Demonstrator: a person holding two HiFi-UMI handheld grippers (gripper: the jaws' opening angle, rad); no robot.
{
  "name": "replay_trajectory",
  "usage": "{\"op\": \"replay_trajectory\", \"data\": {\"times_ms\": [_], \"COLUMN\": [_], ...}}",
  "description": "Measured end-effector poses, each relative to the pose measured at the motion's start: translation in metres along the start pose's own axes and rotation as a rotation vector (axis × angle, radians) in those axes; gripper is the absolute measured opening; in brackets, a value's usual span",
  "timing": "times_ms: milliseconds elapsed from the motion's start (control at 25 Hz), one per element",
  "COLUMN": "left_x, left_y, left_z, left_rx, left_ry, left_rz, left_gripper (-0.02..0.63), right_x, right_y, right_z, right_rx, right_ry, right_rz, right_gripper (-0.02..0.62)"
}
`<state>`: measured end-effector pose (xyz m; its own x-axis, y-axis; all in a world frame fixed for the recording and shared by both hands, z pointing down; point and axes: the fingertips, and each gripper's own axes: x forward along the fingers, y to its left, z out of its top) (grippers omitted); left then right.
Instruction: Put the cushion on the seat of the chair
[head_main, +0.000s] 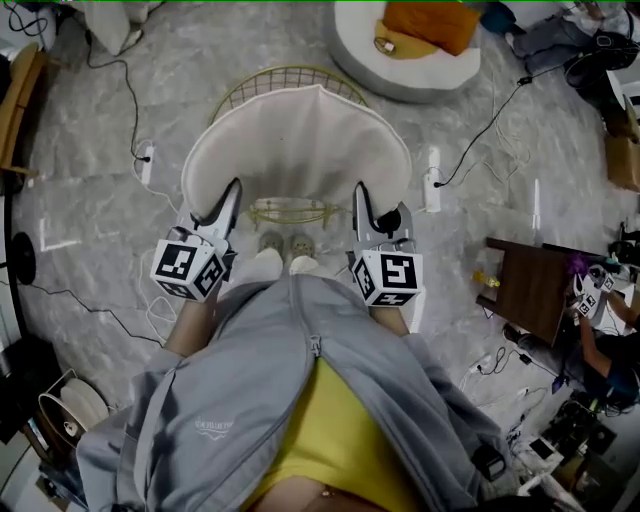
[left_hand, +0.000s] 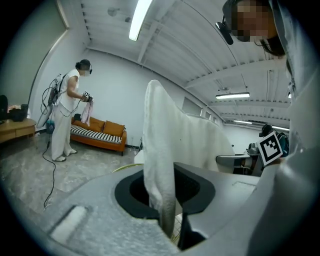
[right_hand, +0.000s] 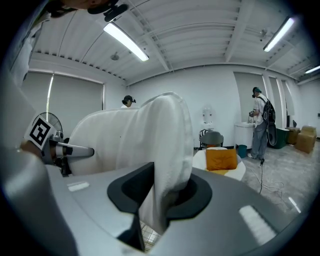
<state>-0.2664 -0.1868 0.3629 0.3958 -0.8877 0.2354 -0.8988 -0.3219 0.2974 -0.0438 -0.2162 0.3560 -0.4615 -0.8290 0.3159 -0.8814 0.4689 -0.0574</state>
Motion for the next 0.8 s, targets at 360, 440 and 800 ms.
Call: {"op": "replay_trajectory", "data": {"times_ms": [360,440,800], "left_x": [0.034,0.038,0.091], "left_y": [0.027,0.036,0.073], "left_z": [-0.051,-0.064,-0.141], "left_rx": [-0.059,-0.074,-0.126], "left_ry": [0.123,0.144,0.232], "left_rz": [-0.042,-0.045,-0.060], "left_gripper": [0.066,0.066,0.067], "right_x": [0.030,0.039,0.094], "right_y": [-0.010,-0.009,-0.031], "right_z": [-0.052,-0.065,-0.142], "right_rx": [0.027,0.026,0.016], "right_ry": [0.117,0.140,0.224], "right_rz": [-0.022,-0.016,0.003], "right_gripper": [0.083,0.083,0.086]}}
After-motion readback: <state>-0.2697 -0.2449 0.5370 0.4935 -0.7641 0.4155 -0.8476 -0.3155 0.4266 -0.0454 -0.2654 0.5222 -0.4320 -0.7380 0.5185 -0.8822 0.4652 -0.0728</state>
